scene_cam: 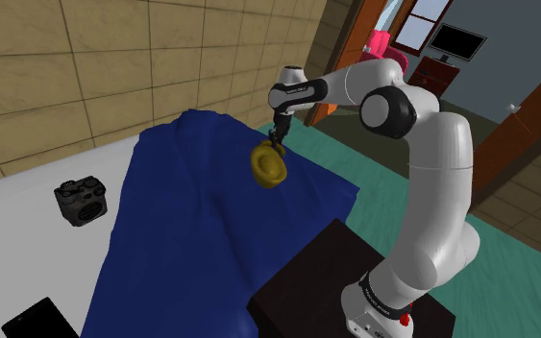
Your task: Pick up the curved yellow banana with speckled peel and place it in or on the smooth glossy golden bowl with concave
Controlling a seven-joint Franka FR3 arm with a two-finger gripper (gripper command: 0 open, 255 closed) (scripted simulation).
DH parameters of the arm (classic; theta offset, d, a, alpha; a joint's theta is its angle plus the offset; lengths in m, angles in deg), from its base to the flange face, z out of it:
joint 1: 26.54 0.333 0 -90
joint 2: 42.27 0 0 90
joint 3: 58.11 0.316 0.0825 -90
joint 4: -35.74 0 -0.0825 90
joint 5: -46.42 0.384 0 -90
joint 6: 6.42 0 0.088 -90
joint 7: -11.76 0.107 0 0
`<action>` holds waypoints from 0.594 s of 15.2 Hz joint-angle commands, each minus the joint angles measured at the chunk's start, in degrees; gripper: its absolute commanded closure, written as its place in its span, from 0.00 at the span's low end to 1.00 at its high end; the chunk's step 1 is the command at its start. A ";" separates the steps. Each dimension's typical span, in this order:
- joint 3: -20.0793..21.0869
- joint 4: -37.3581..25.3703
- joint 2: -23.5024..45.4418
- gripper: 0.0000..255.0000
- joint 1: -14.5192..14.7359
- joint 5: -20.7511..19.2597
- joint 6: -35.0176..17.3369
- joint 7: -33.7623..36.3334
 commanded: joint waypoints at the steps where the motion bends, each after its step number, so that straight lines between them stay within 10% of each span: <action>1: 0.00 -0.10 0.91 1.00 -0.09 0.02 -0.85 -0.04; 9: 0.03 0.54 4.45 1.00 -0.14 -0.01 -5.02 0.28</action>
